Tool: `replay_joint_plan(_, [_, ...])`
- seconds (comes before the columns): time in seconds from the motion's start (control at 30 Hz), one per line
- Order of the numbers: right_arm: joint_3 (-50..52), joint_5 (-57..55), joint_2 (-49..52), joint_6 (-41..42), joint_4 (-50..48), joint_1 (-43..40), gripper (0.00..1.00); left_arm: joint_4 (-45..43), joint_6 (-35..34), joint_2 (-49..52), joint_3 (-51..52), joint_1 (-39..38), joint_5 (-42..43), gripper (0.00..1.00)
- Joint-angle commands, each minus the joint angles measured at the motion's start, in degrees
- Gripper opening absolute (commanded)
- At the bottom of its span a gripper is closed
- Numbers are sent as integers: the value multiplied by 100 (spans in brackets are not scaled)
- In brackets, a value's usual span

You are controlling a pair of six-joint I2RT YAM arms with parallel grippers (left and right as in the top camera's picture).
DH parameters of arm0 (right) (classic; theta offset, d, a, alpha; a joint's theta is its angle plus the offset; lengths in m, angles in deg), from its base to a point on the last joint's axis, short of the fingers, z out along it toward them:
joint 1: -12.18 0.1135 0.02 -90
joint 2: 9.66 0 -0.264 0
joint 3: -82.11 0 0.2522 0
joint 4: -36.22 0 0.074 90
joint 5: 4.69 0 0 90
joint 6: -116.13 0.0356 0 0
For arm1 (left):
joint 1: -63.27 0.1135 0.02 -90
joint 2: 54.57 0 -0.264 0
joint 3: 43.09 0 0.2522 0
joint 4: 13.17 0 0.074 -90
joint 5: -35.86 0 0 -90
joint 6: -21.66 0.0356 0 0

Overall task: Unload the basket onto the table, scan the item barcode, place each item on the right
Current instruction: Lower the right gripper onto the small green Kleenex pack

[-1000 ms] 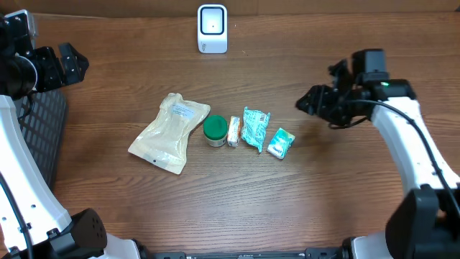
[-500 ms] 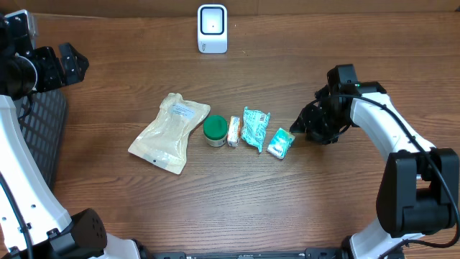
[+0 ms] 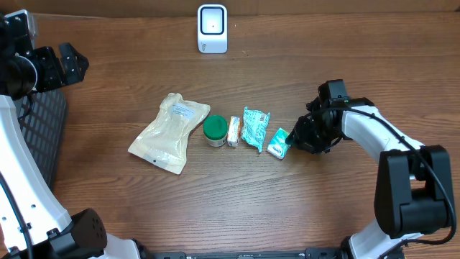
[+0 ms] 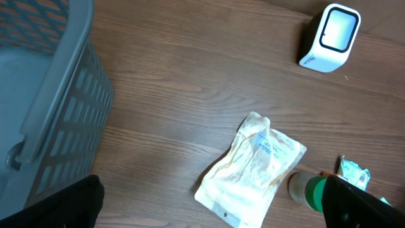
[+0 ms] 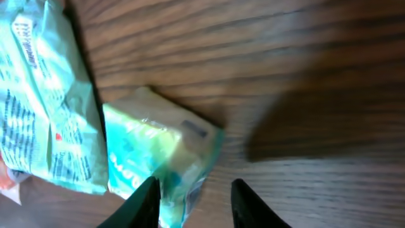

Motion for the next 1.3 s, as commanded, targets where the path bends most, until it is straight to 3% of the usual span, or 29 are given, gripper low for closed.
replay_joint_plan(0.0, [-260,55,-79,-223,151,28,32,-2,68,20,-15,-39,-28,100])
replay_joint_plan(0.3, [-1025,-162,-345,-791,1198,407,30,-2,68,20,-15,-39,-28,100])
replay_joint_plan(0.7, [-831,-1399,-330,-658,999,2192,14,-2,68,20,-15,-39,-28,100])
replay_joint_plan(1.27, [-680,-1703,136,-1145,737,2284,8,-4,68,20,-15,-39,-28,100])
